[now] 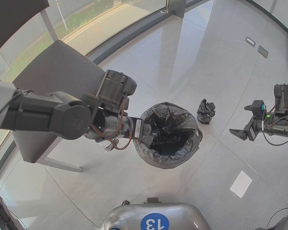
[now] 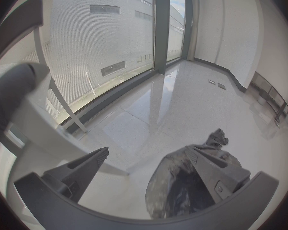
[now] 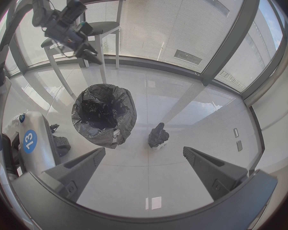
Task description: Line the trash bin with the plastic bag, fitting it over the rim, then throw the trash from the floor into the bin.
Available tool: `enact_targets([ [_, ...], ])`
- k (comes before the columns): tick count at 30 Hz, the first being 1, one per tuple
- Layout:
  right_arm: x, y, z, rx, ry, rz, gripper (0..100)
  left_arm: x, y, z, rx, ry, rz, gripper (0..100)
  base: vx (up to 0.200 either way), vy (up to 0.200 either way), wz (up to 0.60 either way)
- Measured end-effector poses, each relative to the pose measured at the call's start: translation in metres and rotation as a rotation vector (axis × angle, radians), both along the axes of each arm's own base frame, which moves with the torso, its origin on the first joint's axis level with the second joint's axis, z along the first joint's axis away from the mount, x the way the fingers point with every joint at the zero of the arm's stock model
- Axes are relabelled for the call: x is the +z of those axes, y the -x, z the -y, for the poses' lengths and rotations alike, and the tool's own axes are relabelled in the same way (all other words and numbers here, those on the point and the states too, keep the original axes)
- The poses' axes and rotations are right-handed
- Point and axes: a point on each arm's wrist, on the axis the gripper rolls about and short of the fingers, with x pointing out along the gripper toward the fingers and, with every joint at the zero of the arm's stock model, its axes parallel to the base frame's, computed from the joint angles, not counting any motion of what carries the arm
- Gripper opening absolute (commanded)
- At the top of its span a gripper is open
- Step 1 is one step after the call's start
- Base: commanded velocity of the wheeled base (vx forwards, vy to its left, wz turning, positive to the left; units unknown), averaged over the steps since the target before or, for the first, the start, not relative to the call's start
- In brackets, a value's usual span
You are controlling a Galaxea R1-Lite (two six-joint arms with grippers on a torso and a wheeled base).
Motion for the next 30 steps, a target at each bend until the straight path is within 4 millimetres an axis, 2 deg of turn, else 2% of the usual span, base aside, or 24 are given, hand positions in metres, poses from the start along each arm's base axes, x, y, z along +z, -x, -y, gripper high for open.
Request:
enact_targets([
  [1,-0.003,0.001,0.002,-0.028,-0.041,-0.022,100,0.007,0.011,-0.001,0.0,0.069,-0.067,100,0.0,0.0,0.0],
  [4,-0.006,0.003,0.004,-0.077,-0.117,-0.058,100,0.016,0.022,-0.001,0.003,0.131,-0.11,100,0.0,0.0,0.0],
  [10,-0.013,0.01,0.008,-0.158,-0.23,-0.116,100,0.035,0.045,-0.001,-0.009,0.227,-0.102,100,0.0,0.0,0.0],
  [15,-0.016,0.011,0.01,-0.166,-0.232,-0.121,100,0.041,0.048,-0.002,-0.012,0.27,-0.04,100,0.0,0.0,0.0],
  [23,-0.018,0.007,0.011,-0.163,-0.244,-0.05,100,0.031,0.053,-0.008,0.018,0.244,-0.017,100,0.0,0.0,0.0],
  [30,-0.037,0.003,0.024,-0.215,-0.25,-0.096,100,0.033,0.054,-0.007,0.003,0.322,0.074,100,0.0,0.0,0.0],
])
